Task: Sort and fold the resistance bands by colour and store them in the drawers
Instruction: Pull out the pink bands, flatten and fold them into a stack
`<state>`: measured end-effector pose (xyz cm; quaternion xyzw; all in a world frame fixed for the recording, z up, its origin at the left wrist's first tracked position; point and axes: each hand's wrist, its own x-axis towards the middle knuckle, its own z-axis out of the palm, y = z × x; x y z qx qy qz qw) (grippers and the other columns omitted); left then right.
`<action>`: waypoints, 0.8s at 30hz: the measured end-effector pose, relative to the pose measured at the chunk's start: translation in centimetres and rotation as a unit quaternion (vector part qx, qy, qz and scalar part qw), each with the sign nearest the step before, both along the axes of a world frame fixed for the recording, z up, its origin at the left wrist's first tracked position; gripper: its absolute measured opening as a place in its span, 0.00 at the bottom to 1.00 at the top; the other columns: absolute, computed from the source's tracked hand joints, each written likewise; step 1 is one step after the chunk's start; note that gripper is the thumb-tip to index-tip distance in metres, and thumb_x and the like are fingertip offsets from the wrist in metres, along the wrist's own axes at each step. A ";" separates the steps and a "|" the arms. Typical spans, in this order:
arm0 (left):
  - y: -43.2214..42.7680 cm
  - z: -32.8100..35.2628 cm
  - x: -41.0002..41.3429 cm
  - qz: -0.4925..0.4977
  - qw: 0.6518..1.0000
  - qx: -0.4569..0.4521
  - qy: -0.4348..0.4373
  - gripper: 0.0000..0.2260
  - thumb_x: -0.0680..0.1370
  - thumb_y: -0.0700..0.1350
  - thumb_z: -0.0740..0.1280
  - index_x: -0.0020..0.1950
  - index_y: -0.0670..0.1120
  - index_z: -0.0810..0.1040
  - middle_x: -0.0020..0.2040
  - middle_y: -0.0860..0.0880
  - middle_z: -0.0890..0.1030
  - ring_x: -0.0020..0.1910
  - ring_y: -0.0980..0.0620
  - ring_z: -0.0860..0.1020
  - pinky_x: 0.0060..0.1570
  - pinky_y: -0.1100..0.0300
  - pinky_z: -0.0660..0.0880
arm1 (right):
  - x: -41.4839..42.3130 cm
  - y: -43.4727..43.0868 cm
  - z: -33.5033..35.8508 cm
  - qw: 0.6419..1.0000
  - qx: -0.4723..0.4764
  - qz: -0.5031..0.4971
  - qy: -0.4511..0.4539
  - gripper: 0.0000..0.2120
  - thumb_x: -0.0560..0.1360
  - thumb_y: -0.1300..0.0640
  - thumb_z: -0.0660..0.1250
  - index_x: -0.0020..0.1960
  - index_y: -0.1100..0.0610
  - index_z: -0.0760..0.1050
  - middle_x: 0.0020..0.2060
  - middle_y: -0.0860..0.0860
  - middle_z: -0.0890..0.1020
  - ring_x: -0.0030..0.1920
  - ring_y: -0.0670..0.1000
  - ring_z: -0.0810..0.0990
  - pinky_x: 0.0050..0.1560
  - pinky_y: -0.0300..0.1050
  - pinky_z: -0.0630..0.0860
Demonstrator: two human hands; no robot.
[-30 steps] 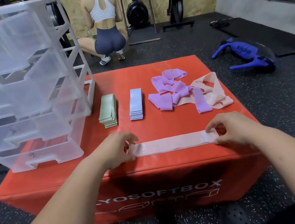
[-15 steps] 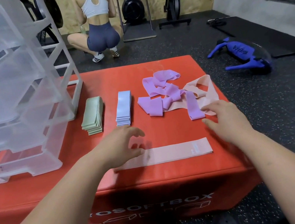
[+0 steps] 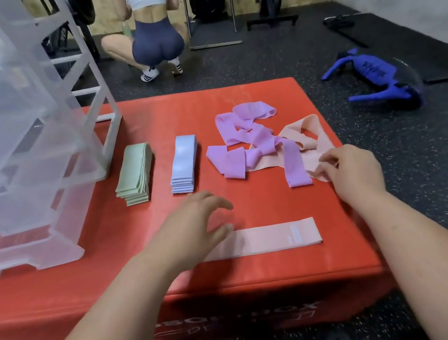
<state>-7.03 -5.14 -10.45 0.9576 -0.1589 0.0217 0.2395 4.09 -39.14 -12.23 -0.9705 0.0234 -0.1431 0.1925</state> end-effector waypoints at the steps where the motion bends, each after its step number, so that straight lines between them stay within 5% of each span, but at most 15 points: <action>1: -0.4 0.4 0.1 0.000 1.000 -0.010 -0.011 0.15 0.80 0.54 0.73 0.66 0.56 0.81 0.62 0.56 0.79 0.64 0.52 0.76 0.67 0.54 0.72 | -0.5 0.0 0.5 1.000 0.018 0.013 -0.017 0.05 0.76 0.54 0.74 0.51 0.48 0.85 0.49 0.51 0.83 0.51 0.59 0.81 0.51 0.52 0.76; 6: -3.1 2.0 -0.1 0.000 0.997 -0.069 -0.043 0.14 0.79 0.50 0.74 0.65 0.54 0.82 0.61 0.56 0.81 0.62 0.55 0.77 0.61 0.60 0.71 | -4.2 -0.1 4.4 0.990 0.094 0.064 -0.080 0.07 0.74 0.56 0.77 0.50 0.47 0.84 0.45 0.45 0.83 0.45 0.46 0.81 0.51 0.38 0.72; 12: -5.9 2.9 -2.1 0.007 0.984 -0.172 -0.047 0.10 0.79 0.50 0.73 0.61 0.56 0.83 0.57 0.58 0.83 0.55 0.59 0.80 0.57 0.55 0.78 | -9.1 0.8 7.5 0.984 0.111 0.077 -0.118 0.07 0.72 0.57 0.78 0.48 0.48 0.84 0.46 0.43 0.83 0.42 0.47 0.83 0.51 0.48 0.80; 15: -6.9 3.2 -3.3 0.019 0.977 -0.201 -0.061 0.09 0.79 0.49 0.73 0.59 0.56 0.84 0.55 0.60 0.84 0.52 0.61 0.81 0.55 0.56 0.78 | -11.1 1.3 8.8 0.981 0.134 0.065 -0.121 0.05 0.74 0.55 0.76 0.48 0.46 0.84 0.41 0.39 0.85 0.42 0.43 0.82 0.50 0.45 0.79; 20: -6.3 2.5 -4.7 0.047 0.961 -0.270 -0.033 0.08 0.78 0.47 0.74 0.57 0.54 0.85 0.50 0.60 0.85 0.47 0.60 0.82 0.53 0.55 0.80 | -13.7 2.2 8.5 0.946 0.297 0.032 -0.123 0.05 0.75 0.56 0.76 0.49 0.47 0.85 0.42 0.41 0.87 0.45 0.45 0.85 0.52 0.48 0.81; 24: -5.3 2.4 -4.6 0.064 0.954 -0.291 -0.016 0.08 0.79 0.47 0.75 0.58 0.53 0.85 0.49 0.59 0.86 0.45 0.57 0.82 0.47 0.64 0.76 | -14.0 3.2 6.2 0.898 0.434 0.006 -0.077 0.08 0.73 0.58 0.78 0.51 0.51 0.85 0.39 0.48 0.87 0.40 0.43 0.84 0.54 0.52 0.83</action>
